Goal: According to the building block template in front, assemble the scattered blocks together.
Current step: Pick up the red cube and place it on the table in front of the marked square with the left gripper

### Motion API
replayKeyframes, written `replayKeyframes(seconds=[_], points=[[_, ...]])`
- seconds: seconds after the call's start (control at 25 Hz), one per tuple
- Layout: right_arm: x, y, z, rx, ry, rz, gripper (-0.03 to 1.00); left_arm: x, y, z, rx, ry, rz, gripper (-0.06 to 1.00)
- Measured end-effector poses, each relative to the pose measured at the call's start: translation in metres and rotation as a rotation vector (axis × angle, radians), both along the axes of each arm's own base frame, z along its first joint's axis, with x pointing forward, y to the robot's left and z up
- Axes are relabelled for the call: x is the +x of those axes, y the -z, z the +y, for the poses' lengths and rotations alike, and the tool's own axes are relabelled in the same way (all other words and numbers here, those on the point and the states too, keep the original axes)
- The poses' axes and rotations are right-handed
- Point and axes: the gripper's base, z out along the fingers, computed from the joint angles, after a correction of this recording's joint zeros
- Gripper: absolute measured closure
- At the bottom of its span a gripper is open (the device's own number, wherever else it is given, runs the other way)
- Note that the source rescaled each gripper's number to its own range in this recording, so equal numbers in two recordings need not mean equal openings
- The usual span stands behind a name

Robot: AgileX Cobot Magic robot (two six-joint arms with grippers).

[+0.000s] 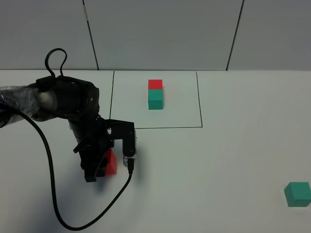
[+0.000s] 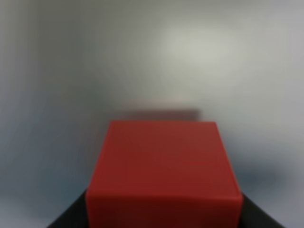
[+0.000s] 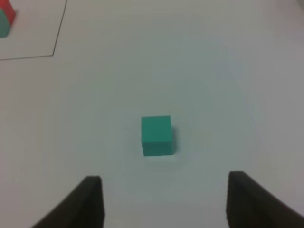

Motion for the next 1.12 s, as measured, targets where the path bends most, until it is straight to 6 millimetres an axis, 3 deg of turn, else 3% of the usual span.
replayKeyframes(seconds=[0.36,1.04,1.12], points=[[0.000,0.000,0.000,0.000,0.000,0.000,0.58,-0.001,0.010,-0.003,0.046,0.020,0.004,0.94],[0.000,0.000,0.000,0.000,0.000,0.000,0.58,0.000,0.010,-0.005,0.049,0.001,0.000,0.94],[0.000,0.000,0.000,0.000,0.000,0.000,0.58,0.000,0.010,-0.005,0.047,0.000,-0.001,0.88]])
